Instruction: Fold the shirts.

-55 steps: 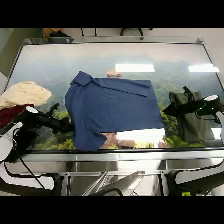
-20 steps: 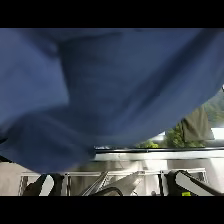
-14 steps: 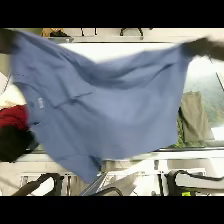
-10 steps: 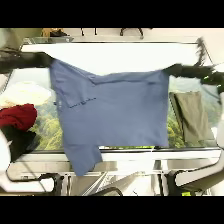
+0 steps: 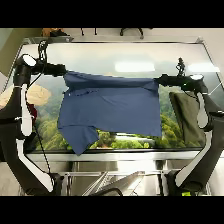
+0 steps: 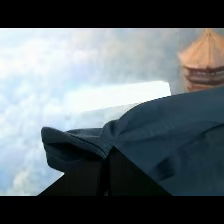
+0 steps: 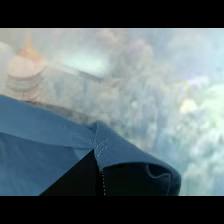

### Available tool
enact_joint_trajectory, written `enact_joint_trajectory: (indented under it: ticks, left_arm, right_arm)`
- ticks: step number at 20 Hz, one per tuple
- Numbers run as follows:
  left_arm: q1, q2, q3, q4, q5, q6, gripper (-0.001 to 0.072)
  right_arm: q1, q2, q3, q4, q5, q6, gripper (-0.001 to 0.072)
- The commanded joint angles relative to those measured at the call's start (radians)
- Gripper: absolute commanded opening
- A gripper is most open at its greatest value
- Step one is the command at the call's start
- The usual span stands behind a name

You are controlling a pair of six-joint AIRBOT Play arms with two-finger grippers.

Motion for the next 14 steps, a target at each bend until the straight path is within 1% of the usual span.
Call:
enact_joint_trajectory:
  ticks: [1,2,5,6,9,14]
  left_arm:
    - [0.006,-0.008,-0.01,0.064,-0.043,-0.025,0.0019]
    - [0.001,-0.008,-0.008,0.088,-0.077,-0.026,0.0019]
    - [-0.032,-0.018,-0.009,0.272,-0.141,-0.09,0.0019]
    - [-0.045,-0.029,-0.009,0.303,-0.155,-0.1,0.0019]
    - [-0.072,-0.059,-0.009,0.317,-0.179,-0.105,0.0019]
    - [-0.081,-0.087,-0.009,0.342,-0.201,-0.123,0.002]
  right_arm:
    - [0.001,-0.021,0.023,-0.058,0.039,0.035,0.0017]
    - [0.001,-0.02,0.023,-0.089,0.06,0.053,0.0017]
    - [0.01,-0.014,0.021,-0.243,0.109,0.117,0.0017]
    - [0.018,-0.013,0.021,-0.293,0.109,0.134,0.0017]
    - [0.04,-0.014,0.021,-0.351,0.096,0.14,0.0017]
    - [0.047,-0.013,0.021,-0.354,0.077,0.139,0.0018]
